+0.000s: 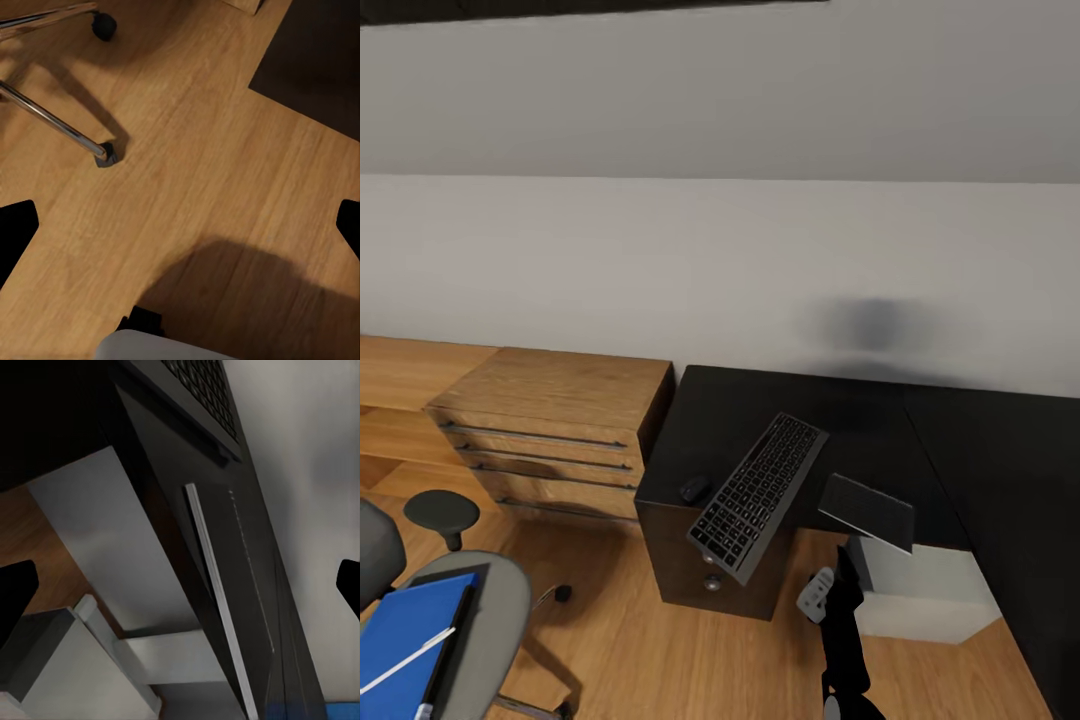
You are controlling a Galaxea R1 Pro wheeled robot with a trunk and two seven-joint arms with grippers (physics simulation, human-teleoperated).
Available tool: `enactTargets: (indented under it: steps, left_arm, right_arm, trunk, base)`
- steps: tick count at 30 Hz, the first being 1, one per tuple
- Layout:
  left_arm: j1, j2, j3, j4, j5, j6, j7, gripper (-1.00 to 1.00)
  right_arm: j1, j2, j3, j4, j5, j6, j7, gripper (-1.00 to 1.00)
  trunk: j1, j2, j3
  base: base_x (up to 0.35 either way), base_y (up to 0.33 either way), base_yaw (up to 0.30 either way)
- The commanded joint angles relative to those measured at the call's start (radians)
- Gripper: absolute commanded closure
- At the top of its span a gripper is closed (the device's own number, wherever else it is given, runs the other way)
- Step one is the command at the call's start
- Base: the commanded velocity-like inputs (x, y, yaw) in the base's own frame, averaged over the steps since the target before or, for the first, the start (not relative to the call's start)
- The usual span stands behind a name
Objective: In the bedroom, organize the workspace by keeping the computer under the desk, ensuring the monitor is on the desk, placing the keyboard on the desk next to the monitor, placing the mouse on the desk next to the keyboard, moving the folder from the swivel chair onto the desk next to the mouse, stacking the notebook on top of the folder with the pen on top of the notebook, and positioning the swivel chair next to the desk.
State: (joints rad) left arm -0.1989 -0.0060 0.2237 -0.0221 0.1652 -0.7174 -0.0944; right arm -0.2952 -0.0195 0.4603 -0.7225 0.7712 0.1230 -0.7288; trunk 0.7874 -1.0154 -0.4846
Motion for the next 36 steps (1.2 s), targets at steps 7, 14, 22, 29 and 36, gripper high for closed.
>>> enactTargets:
  steps: [7,14,22,29,36]
  left_arm:
    - [0.000,0.000,0.003,0.001,0.010,-0.001,-0.010,-1.00]
    - [0.000,-0.001,0.003,0.001,0.010,-0.001,-0.010,-1.00]
    - [0.000,0.001,0.003,0.001,0.011,0.000,-0.006,-1.00]
    - [0.000,0.001,0.003,0.001,0.010,0.001,-0.004,-1.00]
    - [0.000,0.001,0.003,0.001,0.011,0.002,-0.001,-1.00]
  right_arm:
    - [-0.001,0.000,0.004,0.000,0.003,0.009,-0.003,-1.00]
    - [-0.001,0.000,0.004,0.014,-0.067,-0.003,0.000,-1.00]
    - [-0.001,-0.004,0.003,0.129,-0.281,-0.154,0.003,-1.00]
    - [-0.001,-0.002,0.005,0.295,-0.462,-0.355,0.003,-1.00]
    - [-0.001,0.000,0.007,0.406,-0.552,-0.480,0.017,-1.00]
  trunk:
    - [0.000,-0.001,-0.001]
    - [-0.019,0.034,0.015]
    - [-0.050,0.090,0.040]
    - [-0.077,0.139,0.062]
    - [-0.104,0.188,0.084]
  base:
    - [-0.010,0.010,0.000]
    - [-0.002,0.002,0.000]
    - [0.000,0.000,0.000]
    - [0.000,0.000,0.000]
    - [0.000,0.000,0.000]
